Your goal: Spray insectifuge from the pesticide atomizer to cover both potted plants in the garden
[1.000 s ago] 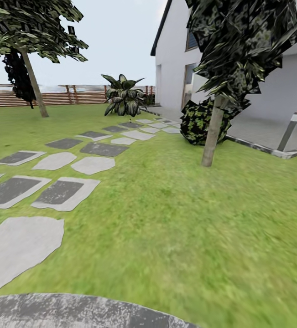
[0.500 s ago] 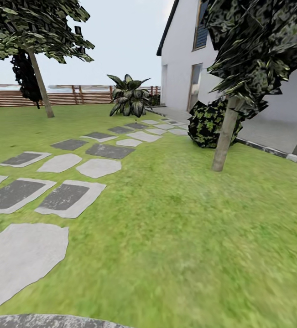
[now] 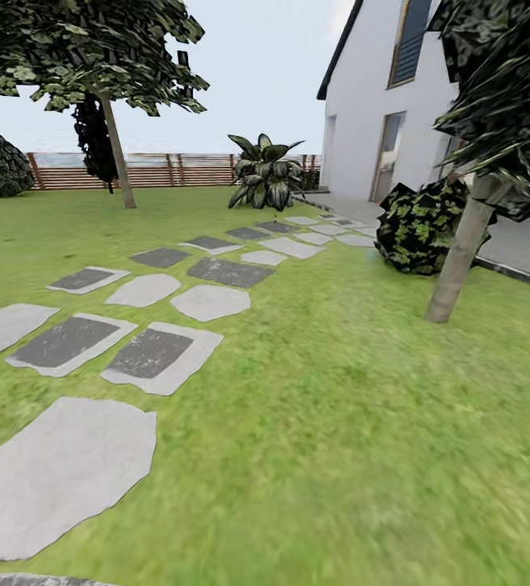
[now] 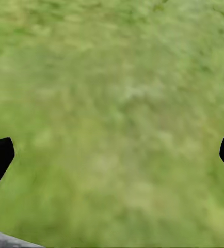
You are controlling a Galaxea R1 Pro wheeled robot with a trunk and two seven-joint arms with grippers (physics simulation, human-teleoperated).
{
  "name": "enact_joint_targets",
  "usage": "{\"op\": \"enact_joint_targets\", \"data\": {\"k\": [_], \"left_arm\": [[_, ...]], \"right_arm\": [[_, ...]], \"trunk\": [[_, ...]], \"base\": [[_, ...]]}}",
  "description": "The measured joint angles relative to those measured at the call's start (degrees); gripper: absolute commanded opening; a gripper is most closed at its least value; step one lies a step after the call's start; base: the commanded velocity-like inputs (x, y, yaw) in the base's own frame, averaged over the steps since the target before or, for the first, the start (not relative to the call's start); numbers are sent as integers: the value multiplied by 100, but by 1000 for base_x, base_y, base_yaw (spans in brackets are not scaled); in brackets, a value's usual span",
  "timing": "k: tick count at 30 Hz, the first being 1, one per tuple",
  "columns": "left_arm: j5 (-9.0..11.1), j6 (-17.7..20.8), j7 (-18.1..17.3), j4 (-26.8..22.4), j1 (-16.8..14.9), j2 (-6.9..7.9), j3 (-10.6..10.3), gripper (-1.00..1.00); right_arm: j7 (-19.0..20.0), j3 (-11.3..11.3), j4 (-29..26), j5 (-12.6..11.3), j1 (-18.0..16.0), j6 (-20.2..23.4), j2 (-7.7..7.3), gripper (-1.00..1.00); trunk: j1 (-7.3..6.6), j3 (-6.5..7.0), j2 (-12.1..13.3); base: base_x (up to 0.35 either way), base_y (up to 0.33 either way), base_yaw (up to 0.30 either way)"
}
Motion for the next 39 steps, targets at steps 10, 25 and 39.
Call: {"op": "enact_joint_targets", "data": {"k": [10,25,39], "left_arm": [[0,0,0,2,0,0,0,100],[0,0,0,8,0,0,0,100],[0,0,0,5,0,0,0,100]], "right_arm": [[41,17,13,27,0,-3,-8,100],[42,22,34,34,0,-1,-8,100],[42,22,44,34,0,-1,-8,100]], "trunk": [[0,0,0],[0,0,0],[0,0,0]], "base": [[305,205,7],[305,205,0],[298,215,0]]}}
